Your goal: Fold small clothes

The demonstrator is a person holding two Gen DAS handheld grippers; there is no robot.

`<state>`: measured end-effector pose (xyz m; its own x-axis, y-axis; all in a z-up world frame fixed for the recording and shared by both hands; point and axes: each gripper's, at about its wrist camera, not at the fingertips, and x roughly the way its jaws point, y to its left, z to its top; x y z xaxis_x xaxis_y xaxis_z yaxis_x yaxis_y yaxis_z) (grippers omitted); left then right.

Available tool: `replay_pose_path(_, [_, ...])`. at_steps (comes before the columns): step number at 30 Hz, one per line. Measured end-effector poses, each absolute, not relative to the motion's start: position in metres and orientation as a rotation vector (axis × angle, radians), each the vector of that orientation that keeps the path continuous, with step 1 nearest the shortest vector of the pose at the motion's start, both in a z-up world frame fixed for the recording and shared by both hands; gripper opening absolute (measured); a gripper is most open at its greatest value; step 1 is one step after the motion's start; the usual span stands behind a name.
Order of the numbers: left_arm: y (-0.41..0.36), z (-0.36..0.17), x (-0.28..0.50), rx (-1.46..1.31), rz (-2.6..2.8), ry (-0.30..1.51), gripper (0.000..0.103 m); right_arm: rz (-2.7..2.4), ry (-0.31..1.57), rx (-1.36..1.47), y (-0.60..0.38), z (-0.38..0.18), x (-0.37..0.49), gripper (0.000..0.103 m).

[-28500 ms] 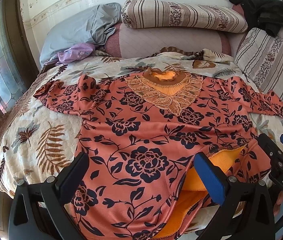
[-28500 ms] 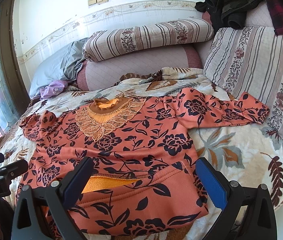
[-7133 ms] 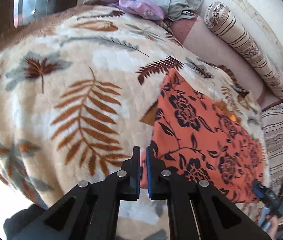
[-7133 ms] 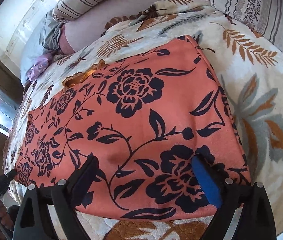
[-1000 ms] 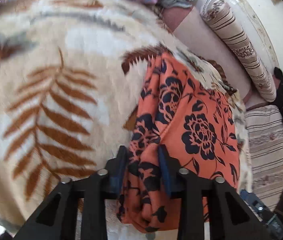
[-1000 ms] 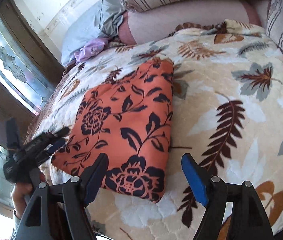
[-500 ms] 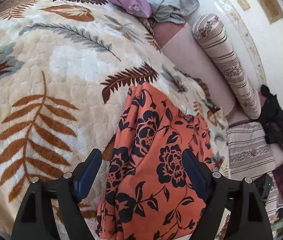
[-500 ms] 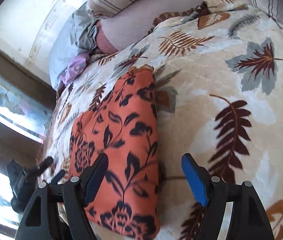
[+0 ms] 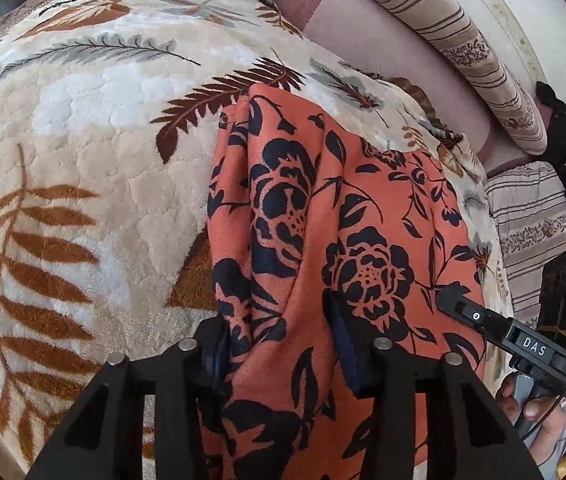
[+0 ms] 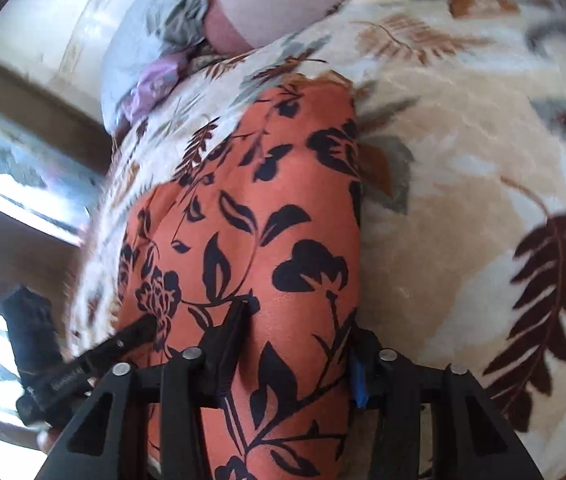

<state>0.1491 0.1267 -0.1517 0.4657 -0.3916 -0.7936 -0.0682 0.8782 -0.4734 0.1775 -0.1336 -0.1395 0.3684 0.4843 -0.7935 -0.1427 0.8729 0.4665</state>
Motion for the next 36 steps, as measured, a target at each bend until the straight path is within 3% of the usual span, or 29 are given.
replay_pose_path(3, [0.126, -0.134, 0.137, -0.471, -0.217, 1.014, 0.032, 0.425, 1.076, 0.256, -0.125, -0.114, 0.172, 0.035])
replay_pose_path(11, [0.074, -0.033, 0.131, -0.393, -0.314, 0.774, 0.032, 0.433, 0.846, 0.257, -0.179, -0.013, 0.16, 0.034])
replay_pose_path(14, [0.046, -0.019, 0.147, -0.372, -0.348, 0.752, 0.032, 0.4, 0.797, 0.303, -0.214, 0.004, 0.166, 0.034])
replay_pose_path(17, [0.017, -0.042, 0.168, -0.326, -0.341, 0.829, 0.04, 0.367, 0.845, 0.401, -0.246, -0.018, 0.179, 0.039])
replay_pose_path(18, [0.006, -0.058, 0.174, -0.284, -0.318, 0.88, 0.048, 0.338, 0.884, 0.419, -0.254, -0.036, 0.185, 0.04])
replay_pose_path(19, [-0.001, -0.078, 0.181, -0.242, -0.285, 0.941, 0.064, 0.283, 0.93, 0.44, -0.262, -0.059, 0.188, 0.054])
replay_pose_path(20, [-0.007, -0.103, 0.187, -0.192, -0.251, 1.027, 0.07, 0.239, 0.977, 0.456, -0.27, -0.08, 0.189, 0.06])
replay_pose_path(22, [-0.008, -0.142, 0.186, -0.146, -0.225, 1.152, 0.074, 0.158, 1.092, 0.469, -0.283, -0.123, 0.186, 0.062])
replay_pose_path(24, [0.008, -0.14, 0.172, -0.236, -0.229, 1.094, 0.076, 0.174, 1.08, 0.512, -0.291, -0.137, 0.173, 0.062])
replay_pose_path(30, [0.023, -0.092, 0.144, -0.21, -0.202, 0.919, 0.076, 0.183, 0.848, 0.394, -0.278, -0.071, 0.157, 0.062])
replay_pose_path(32, [0.021, -0.093, 0.143, -0.206, -0.186, 0.905, 0.077, 0.263, 0.802, 0.372, -0.259, -0.054, 0.159, 0.074])
replay_pose_path(34, [0.015, -0.111, 0.15, -0.153, -0.167, 0.98, 0.079, 0.328, 0.81, 0.357, -0.241, -0.057, 0.167, 0.078])
replay_pose_path(36, [0.012, -0.136, 0.158, -0.121, -0.148, 1.058, 0.08, 0.339, 0.948, 0.363, -0.23, -0.092, 0.184, 0.082])
